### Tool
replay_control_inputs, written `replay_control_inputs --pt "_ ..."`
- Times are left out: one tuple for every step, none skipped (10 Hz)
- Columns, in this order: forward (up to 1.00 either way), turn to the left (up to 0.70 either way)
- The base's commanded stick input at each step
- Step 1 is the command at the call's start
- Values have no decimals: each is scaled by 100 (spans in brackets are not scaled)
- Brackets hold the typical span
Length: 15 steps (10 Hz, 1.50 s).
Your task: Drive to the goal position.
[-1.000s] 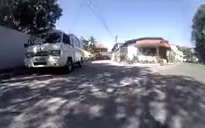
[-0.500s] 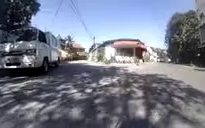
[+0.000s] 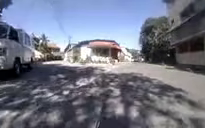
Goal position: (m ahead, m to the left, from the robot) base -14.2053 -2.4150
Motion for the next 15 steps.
replay_control_inputs --pt "0 -5" --pt "0 -5" --pt "0 -5" --pt "0 -5" --pt "0 -5" --pt "0 -5" --pt "0 -5" --pt "0 -5" --pt "0 -5" --pt "0 -5" --pt "0 -5" --pt "0 -5" --pt "0 -5" --pt "0 -5" --pt "0 -5"
